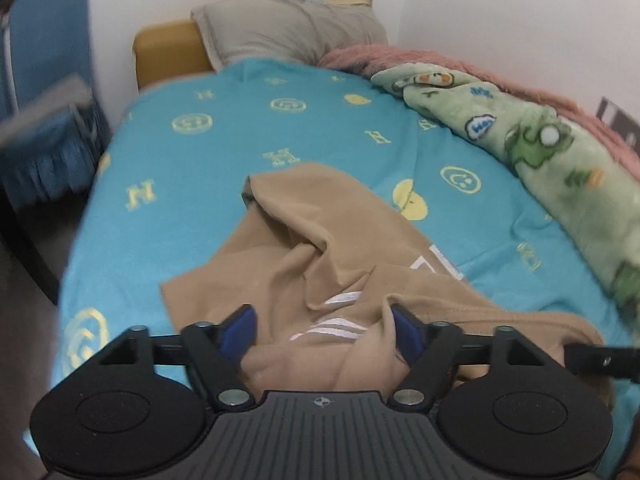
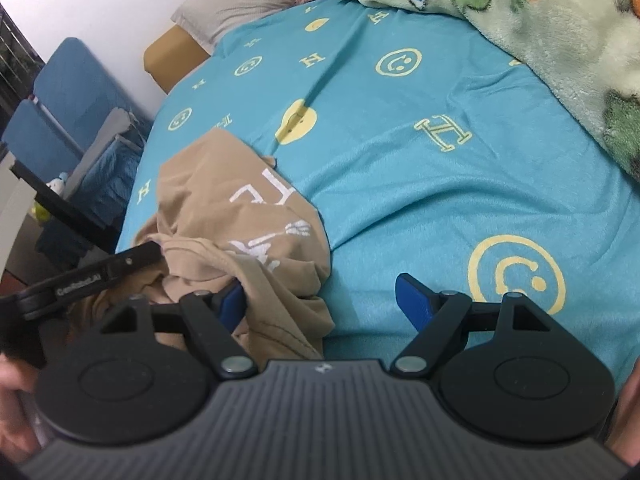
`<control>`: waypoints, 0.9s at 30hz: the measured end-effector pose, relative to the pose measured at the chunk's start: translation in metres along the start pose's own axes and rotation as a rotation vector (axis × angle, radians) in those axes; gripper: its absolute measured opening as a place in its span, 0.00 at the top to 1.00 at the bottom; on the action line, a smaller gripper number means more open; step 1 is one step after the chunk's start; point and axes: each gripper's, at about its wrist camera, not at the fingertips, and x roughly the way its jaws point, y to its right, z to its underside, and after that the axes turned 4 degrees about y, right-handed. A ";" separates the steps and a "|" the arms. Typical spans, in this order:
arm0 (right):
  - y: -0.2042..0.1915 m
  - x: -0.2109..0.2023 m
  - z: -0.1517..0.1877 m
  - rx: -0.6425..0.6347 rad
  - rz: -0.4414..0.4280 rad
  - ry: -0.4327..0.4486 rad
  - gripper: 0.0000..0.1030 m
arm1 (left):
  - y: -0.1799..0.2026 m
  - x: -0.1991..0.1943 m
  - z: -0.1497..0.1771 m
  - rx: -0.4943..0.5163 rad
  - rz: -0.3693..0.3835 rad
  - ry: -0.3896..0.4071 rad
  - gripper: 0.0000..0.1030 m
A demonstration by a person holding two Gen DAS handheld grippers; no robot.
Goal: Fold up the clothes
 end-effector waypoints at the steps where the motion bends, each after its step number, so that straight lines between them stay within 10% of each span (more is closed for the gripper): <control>1: -0.001 0.000 0.001 -0.004 0.000 -0.004 0.23 | 0.001 -0.010 0.000 0.020 0.011 0.031 0.09; 11: 0.003 -0.004 0.001 0.021 0.002 0.005 0.23 | 0.077 -0.120 0.030 0.409 -0.011 0.364 0.04; 17: 0.004 -0.007 0.000 0.025 0.005 0.018 0.23 | 0.131 -0.086 0.073 0.678 -0.065 0.233 0.50; 27: 0.004 -0.007 0.001 0.019 0.006 0.019 0.23 | 0.115 -0.037 0.080 0.680 -0.202 0.134 0.70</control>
